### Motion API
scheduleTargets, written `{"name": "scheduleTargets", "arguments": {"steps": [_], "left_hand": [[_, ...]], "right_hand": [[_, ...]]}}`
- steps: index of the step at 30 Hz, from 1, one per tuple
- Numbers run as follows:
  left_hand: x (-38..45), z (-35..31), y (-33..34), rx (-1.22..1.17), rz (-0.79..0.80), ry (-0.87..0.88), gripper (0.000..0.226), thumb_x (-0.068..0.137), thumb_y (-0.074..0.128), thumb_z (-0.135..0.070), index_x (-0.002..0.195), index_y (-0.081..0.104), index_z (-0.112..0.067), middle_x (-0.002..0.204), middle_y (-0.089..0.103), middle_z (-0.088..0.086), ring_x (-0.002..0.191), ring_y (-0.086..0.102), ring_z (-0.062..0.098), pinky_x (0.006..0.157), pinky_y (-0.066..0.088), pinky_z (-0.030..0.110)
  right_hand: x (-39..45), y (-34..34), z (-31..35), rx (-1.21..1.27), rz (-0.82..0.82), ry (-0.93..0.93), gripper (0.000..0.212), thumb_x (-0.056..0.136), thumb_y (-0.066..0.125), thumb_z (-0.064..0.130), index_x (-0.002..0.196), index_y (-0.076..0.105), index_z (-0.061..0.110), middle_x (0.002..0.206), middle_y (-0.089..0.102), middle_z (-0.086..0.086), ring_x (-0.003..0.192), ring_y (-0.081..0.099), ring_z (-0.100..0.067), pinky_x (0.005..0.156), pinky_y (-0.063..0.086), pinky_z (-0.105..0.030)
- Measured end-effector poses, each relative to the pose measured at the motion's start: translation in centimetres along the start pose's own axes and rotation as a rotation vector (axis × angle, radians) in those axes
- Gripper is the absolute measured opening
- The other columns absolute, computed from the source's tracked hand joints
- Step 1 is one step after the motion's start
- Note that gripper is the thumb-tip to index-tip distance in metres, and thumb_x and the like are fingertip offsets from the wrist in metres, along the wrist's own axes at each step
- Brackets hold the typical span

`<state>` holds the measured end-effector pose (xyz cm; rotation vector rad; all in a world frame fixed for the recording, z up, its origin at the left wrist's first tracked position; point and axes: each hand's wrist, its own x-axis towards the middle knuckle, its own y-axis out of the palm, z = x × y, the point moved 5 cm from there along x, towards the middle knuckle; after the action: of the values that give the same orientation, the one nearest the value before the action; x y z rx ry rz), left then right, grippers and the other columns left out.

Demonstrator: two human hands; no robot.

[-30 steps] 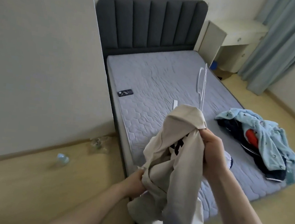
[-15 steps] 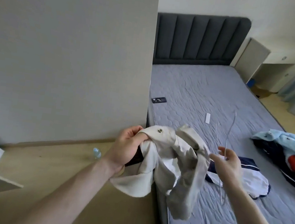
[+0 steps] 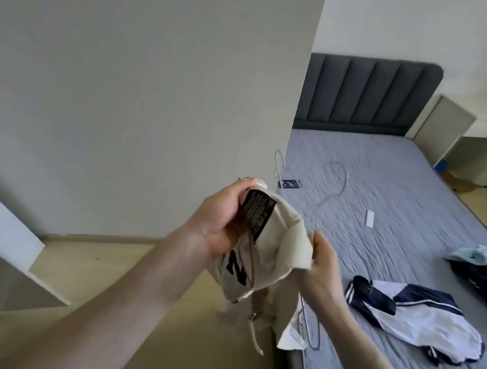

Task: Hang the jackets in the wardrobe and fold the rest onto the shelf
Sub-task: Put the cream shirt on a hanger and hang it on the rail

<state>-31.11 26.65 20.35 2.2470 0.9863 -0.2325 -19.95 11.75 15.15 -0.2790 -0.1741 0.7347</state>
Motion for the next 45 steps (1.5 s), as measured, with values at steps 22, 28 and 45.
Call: {"name": "scheduleTargets", "arguments": {"steps": [22,28,45], "left_hand": [[-8.9,18.0,-16.3,1.064,-0.111,0.112,0.100,0.061,0.083,-0.065,0.142,0.033,-0.032,0.131,0.048,-0.017,0.117,0.054,-0.001,0.106,0.046,0.021],[-6.2,16.1,-17.5,0.933,-0.314,0.214,0.018,0.090,0.066,-0.043,0.098,0.054,-0.033,0.087,0.073,-0.012,0.070,0.070,0.005,0.059,0.055,0.025],[-5.4,-7.8,-15.4,0.704,-0.130,0.425,0.036,0.101,0.065,-0.034,0.094,0.073,0.000,0.079,0.067,0.013,0.071,0.061,0.021,0.070,0.048,0.034]], "right_hand": [[-0.1,7.4,7.5,0.416,0.193,0.229,0.024,0.093,0.054,-0.002,0.110,0.062,0.012,0.083,0.049,-0.015,0.070,0.041,-0.022,0.059,0.031,-0.029],[-0.4,6.6,7.2,0.398,0.133,0.286,0.023,0.096,0.047,-0.005,0.088,0.062,0.011,0.059,0.048,-0.002,0.043,0.039,-0.006,0.044,0.030,-0.019],[5.0,-5.9,-3.7,-0.414,0.197,0.346,0.041,0.083,0.066,-0.014,0.074,0.039,0.015,0.078,0.065,-0.007,0.052,0.030,-0.014,0.041,0.029,-0.024]]}}
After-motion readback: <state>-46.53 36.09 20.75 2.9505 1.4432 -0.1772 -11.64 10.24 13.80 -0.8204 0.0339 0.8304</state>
